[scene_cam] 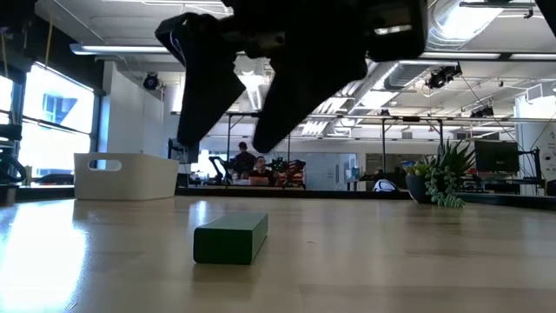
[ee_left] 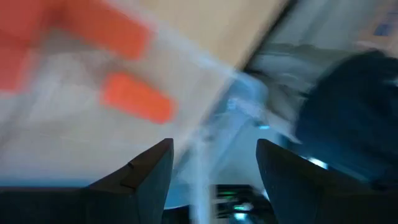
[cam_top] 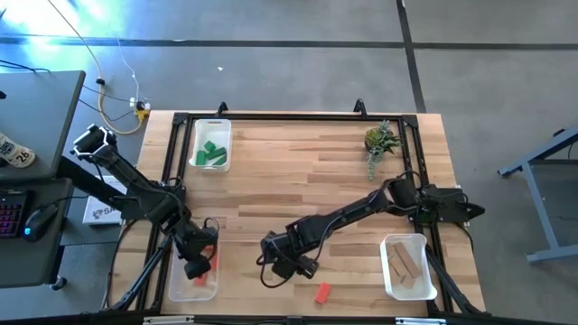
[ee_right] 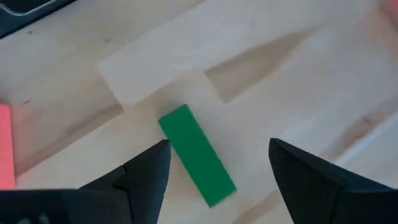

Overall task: Sort & place blocks by color
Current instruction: Put the green block into the top white bin

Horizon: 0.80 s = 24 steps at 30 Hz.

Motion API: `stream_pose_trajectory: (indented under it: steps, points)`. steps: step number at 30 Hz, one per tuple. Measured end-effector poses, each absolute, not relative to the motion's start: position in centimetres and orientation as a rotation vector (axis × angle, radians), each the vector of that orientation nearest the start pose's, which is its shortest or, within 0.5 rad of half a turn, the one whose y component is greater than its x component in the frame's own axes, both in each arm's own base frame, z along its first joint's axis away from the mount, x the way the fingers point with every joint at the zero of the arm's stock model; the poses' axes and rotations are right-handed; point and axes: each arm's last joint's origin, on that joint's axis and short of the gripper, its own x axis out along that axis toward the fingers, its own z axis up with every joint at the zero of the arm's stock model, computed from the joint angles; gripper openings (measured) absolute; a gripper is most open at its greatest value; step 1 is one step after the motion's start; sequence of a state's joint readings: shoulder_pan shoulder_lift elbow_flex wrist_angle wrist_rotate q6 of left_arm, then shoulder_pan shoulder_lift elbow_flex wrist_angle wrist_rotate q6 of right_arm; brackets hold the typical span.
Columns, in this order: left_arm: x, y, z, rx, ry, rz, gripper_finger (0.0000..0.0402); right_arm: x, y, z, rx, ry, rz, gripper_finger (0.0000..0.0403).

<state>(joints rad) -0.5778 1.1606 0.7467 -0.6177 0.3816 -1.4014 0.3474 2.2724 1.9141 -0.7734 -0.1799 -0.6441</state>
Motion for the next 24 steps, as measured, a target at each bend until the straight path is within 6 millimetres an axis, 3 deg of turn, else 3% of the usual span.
stream_pose_trajectory:
  steps: [10, 21, 24]
  points:
    - [18.2, -13.5, 23.9, -1.158, 1.29, -0.17, 0.0216, 45.3, 17.2, 16.6, -0.768, 0.973, 0.87, 0.0259]
    - [18.5, -13.4, 24.5, -1.147, 1.211, -0.227, 0.0216, 45.6, 17.3, 14.3, -0.786, 1.028, 0.886, 0.0258]
    - [18.6, -13.2, 24.5, -1.13, 1.199, -0.229, 0.0216, 45.6, 17.2, 14.1, -0.779, 1.041, 0.871, 0.0243]
